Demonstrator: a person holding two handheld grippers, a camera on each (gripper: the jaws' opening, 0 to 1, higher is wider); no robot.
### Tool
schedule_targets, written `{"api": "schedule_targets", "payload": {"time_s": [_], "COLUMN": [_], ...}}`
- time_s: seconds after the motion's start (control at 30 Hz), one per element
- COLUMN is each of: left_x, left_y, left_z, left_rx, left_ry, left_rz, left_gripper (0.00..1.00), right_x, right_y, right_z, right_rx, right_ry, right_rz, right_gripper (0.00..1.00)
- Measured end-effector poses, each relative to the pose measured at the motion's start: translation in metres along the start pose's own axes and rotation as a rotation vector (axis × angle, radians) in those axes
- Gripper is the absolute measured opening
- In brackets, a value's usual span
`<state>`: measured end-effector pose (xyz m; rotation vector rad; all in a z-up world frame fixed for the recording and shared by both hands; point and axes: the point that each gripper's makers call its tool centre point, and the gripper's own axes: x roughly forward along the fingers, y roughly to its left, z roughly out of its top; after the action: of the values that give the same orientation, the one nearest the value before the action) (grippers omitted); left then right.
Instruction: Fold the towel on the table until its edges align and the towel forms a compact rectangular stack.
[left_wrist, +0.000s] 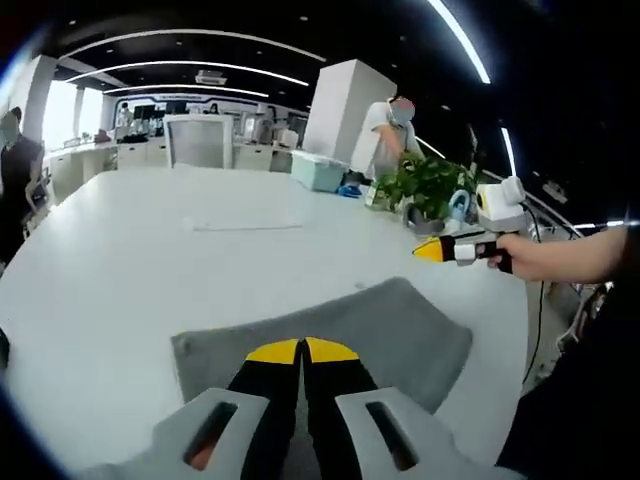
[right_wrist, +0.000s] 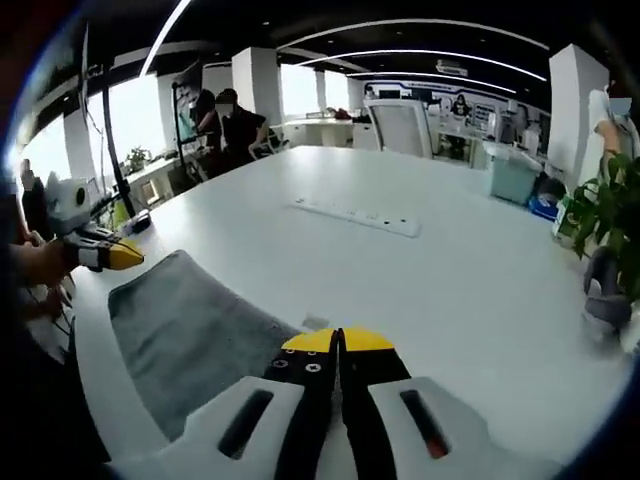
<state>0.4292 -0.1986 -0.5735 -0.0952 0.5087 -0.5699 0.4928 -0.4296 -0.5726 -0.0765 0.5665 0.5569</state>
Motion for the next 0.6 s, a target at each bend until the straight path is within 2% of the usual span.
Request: {"api": "schedule_targets", "payload": {"time_s": [0.17, 0.3, 0.33, 0.37, 0.43, 0.5, 0.6], "left_x": [-0.005, -0.01, -0.012, -0.011, -0.01, -0.008, -0.002], "left_y": [-0.018, -0.036, -0.05, -0.056, -0.067, -0.076, -0.086], "left_z": [-0.004, 0.0, 0.006, 0.006, 0.004, 0.006, 0.004], "left_rx": [-0.018, -0.05, -0.094, -0.131, -0.106, -0.045, -0.072], "left_ry": [-0.004, -0.027, -0.07, -0.083, -0.05, -0.053, -0.054], "left_rz": [0.05, 0.07, 0.063, 0.056, 0.045, 0.043, 0.039], "left_gripper": [0.01, 0.01, 0.01, 0.01, 0.01, 0.01, 0.01], "right_x": [-0.002, -0.001, -0.002, -0.002, -0.002, -0.002, 0.001], "right_y": [0.004, 0.008, 0.015, 0.015, 0.016, 0.02, 0.025], "right_z": [0.012, 0.019, 0.03, 0.034, 0.04, 0.042, 0.036], "right_rx": [-0.02, -0.034, -0.06, -0.072, -0.064, -0.048, -0.11], "right_ry": [-0.038, -0.061, -0.082, -0.093, -0.123, -0.134, -0.113], "right_rz": [0.047, 0.092, 0.127, 0.13, 0.13, 0.149, 0.191], "right_gripper": [0.0, 0.0, 0.0, 0.0, 0.0, 0.0, 0.0]}}
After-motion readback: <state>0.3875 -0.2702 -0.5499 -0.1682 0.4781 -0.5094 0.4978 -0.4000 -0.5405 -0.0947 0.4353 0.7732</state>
